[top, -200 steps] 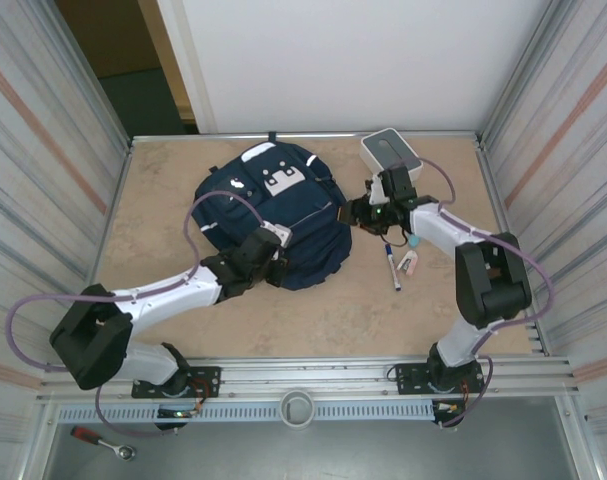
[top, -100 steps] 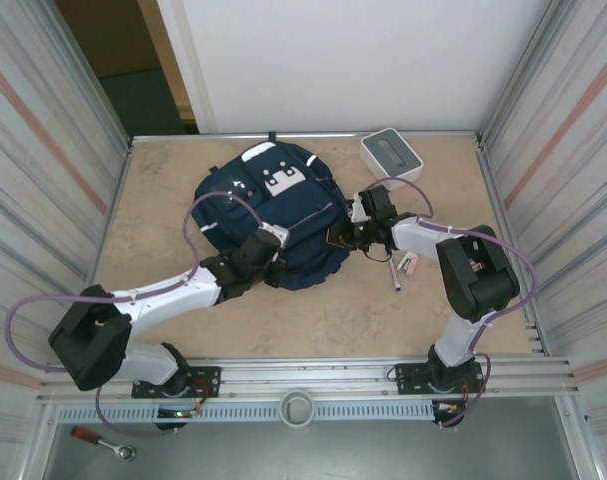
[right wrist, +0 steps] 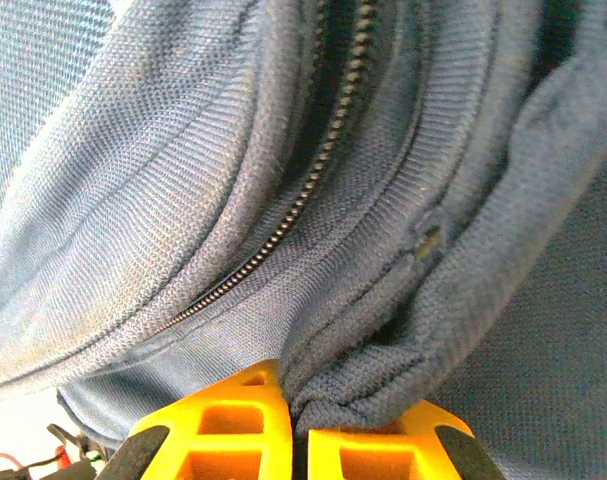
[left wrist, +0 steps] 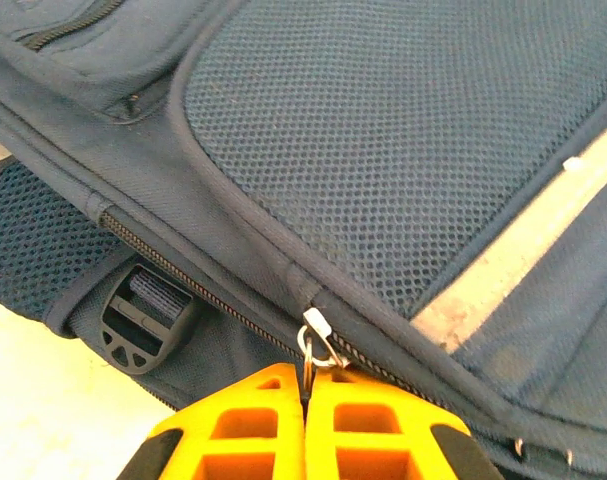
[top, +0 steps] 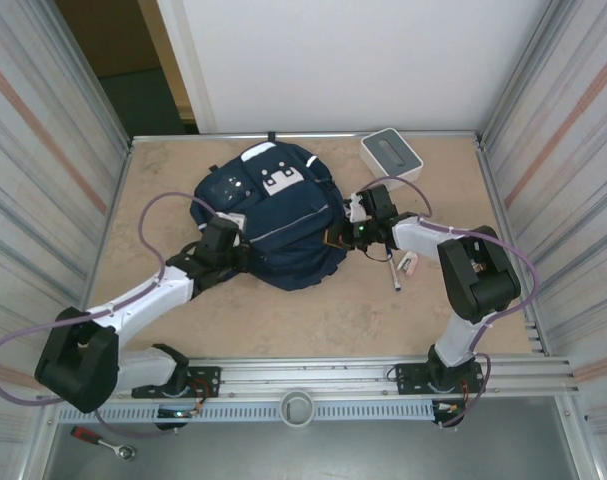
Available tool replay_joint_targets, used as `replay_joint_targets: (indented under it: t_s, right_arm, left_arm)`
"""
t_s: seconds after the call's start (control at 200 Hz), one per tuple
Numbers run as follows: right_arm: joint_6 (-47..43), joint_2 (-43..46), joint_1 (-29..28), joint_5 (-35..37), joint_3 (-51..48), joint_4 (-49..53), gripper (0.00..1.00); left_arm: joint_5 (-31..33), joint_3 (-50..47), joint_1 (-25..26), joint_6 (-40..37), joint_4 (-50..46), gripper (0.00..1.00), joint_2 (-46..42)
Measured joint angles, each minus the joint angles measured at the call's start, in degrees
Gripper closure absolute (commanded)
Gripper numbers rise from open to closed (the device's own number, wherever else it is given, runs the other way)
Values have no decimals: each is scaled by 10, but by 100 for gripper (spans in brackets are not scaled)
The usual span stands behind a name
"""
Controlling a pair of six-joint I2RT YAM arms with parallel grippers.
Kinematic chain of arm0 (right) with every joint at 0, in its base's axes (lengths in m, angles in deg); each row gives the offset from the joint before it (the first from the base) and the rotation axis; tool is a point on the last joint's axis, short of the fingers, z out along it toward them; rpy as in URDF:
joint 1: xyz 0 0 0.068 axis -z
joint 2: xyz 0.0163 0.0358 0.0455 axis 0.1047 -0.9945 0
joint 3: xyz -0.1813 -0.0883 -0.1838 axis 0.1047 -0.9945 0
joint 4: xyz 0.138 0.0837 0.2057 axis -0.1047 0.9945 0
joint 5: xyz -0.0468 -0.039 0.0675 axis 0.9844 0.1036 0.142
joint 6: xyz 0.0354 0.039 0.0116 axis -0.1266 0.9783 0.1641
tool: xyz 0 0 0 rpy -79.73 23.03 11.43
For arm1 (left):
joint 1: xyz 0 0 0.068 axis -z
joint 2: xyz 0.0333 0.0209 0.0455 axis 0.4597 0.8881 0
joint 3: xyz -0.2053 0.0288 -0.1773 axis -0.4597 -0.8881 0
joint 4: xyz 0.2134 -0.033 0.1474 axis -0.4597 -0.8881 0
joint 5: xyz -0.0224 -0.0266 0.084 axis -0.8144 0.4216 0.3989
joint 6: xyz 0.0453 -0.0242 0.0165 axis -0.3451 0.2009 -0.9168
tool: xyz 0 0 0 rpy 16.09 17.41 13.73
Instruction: Pack the student bag
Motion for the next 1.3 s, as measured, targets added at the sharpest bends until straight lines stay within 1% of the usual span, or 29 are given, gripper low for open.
replay_joint_targets:
  t_s: [0.08, 0.17, 0.22, 0.301, 0.366, 0.466, 0.521, 0.561, 0.631, 0.696, 0.832, 0.927, 1.027, 1.147, 1.237, 1.298]
  right_arm:
    - [-6, -3, -12, 1, 9, 2, 100]
    - [-17, -9, -19, 4, 20, 8, 100]
    - [-23, -9, -18, 7, 22, 12, 95]
    - [-36, -7, -17, 21, 23, 26, 82]
    - [-50, 1, -12, 33, 22, 45, 73]
    - [-67, 38, -5, 60, 9, 73, 62]
    - [-74, 69, 0, 81, -4, 83, 59]
    - [-76, 91, 5, 95, -13, 90, 58]
    - [-77, 124, 14, 120, -25, 97, 55]
    - [-77, 148, 23, 140, -36, 96, 52]
    - [-75, 181, 37, 171, -63, 97, 47]
    - [-75, 185, 42, 180, -72, 99, 47]
    - [-75, 186, 42, 185, -80, 101, 46]
    - [-75, 186, 42, 186, -90, 102, 45]
    - [-75, 186, 43, 192, -94, 108, 44]
    - [-75, 186, 43, 213, -95, 118, 41]
  left_arm:
    - [-8, 1, -23, -4, 2, 78, 9]
    - [-7, 12, -49, -13, -5, 65, 27]
    - [0, 19, -55, -14, -12, 59, 34]
    - [18, 24, -63, -18, -14, 52, 29]
    - [19, 24, -68, -19, -17, 45, 11]
    - [-8, 16, -66, -26, -14, 33, -51]
    - [-28, 12, -59, -33, -5, 27, -86]
    - [-40, 12, -48, -39, 5, 25, -105]
    - [-54, 16, -13, -59, 23, 23, -114]
    - [-59, 29, 27, -85, 27, 21, -96]
    - [-42, 80, 104, -147, 24, 19, -6]
    - [-21, 120, 140, -187, 19, 17, 63]
    - [-2, 164, 158, -223, 10, 15, 131]
    - [26, 215, 163, -253, -8, 14, 203]
    - [60, 247, 162, -268, -23, 16, 244]
    - [74, 258, 158, -273, -29, 19, 258]
